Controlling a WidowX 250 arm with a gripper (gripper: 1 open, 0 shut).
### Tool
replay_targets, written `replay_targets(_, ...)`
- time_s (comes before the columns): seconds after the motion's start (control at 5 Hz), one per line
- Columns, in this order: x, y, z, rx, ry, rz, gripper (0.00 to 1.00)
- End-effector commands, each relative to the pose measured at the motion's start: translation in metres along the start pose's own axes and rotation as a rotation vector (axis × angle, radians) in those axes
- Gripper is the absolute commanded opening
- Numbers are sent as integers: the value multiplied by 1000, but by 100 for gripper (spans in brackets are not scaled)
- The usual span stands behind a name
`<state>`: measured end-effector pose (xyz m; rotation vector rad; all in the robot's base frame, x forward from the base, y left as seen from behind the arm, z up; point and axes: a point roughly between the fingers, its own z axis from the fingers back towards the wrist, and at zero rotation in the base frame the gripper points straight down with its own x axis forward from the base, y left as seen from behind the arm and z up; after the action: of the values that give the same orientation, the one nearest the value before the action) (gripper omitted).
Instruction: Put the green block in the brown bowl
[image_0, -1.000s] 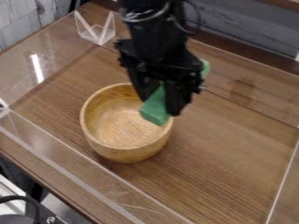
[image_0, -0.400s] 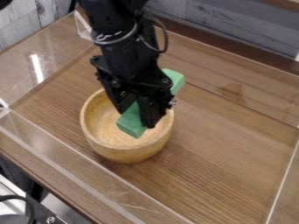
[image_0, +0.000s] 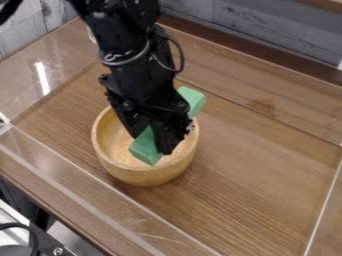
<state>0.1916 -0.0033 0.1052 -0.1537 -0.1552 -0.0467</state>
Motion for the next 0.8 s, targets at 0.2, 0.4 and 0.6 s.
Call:
replay_targets(0.2,6,3,0,2,-33,15,0)
replay_targets(0.4,6,3,-1,0,-34,20,0)
replay_targets(0.6,6,4,-2,-1,-34,25,0)
